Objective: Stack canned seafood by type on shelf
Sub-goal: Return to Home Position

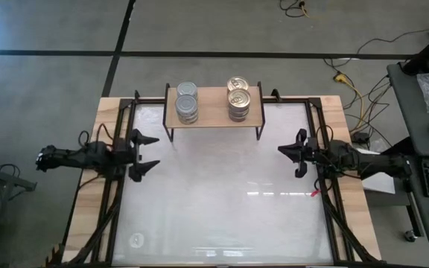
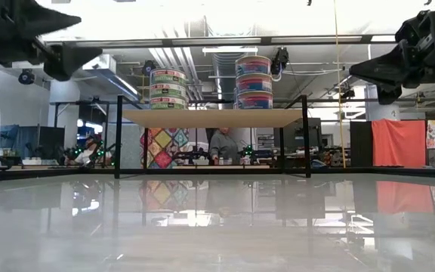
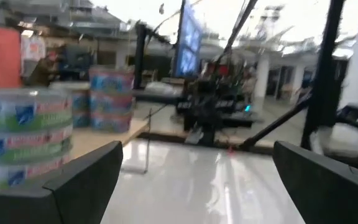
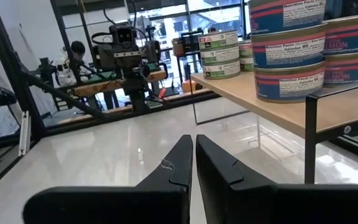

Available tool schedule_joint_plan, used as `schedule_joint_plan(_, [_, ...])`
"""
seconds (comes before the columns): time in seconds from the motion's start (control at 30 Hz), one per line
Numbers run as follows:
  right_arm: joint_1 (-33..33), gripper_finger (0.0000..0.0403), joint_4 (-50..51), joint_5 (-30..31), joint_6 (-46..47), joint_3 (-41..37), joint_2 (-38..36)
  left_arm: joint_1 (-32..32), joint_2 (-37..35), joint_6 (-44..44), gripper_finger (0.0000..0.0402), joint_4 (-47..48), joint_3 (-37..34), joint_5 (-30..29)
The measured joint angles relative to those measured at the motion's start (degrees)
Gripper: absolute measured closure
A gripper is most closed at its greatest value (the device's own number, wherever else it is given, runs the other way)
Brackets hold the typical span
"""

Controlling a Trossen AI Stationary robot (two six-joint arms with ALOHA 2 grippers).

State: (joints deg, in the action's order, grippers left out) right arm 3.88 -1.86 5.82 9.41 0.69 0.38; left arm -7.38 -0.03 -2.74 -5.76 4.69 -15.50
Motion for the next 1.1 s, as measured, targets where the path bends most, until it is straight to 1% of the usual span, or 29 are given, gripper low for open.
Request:
schedule_joint_plan(0.07, [0.0, 0.039, 0.1, -0.1, -0.4, 0.0, 0.0, 0.0, 0.0, 0.0, 0.0002, 1.8, -0.4, -0.9])
schedule_joint_plan(0.2, [0.0, 0.039, 0.1, -0.1, -2.6, 0.0, -0.1, 0.0, 0.0, -1.2, 0.0002, 2.1, -1.2, -1.5])
schedule_joint_plan(0.33, [0.0, 0.039, 0.2, -0.1, -4.1, 0.0, 0.0, 0.0, 0.0, 0.0, 0.0002, 2.0, -4.0, -1.5])
schedule_joint_plan(0.4, [0.0, 0.039, 0.1, -0.1, -3.1, 0.0, 0.1, 0.0, 0.3, -0.8, 0.0002, 2.3, -4.0, -0.6])
schedule_joint_plan(0.47, [0.0, 0.039, 0.1, -0.1, -2.2, 0.0, 0.1, 0.0, 0.3, -0.2, 0.0002, 2.1, -4.1, 1.5])
schedule_joint_plan(0.5, [0.0, 0.039, 0.1, 0.0, -2.1, 0.0, 0.1, 0.0, 0.1, 0.1, 0.0002, 2.2, -4.1, 1.7])
schedule_joint_plan(0.63, [0.1, 0.039, 0.0, 0.6, -4.2, 0.0, 0.2, 0.1, 0.0, 0.8, 0.0002, 2.3, -4.1, 1.5])
schedule_joint_plan(0.87, [0.1, 0.039, 0.4, 0.6, -4.1, 0.0, 1.5, 0.1, 0.7, 3.2, 0.0002, 2.5, -4.1, 1.4])
schedule_joint_plan(1.1, [0.1, 0.039, 0.5, 0.6, -3.9, 0.0, 2.4, 0.1, 1.6, 3.3, 0.0002, 2.5, -4.1, 1.1])
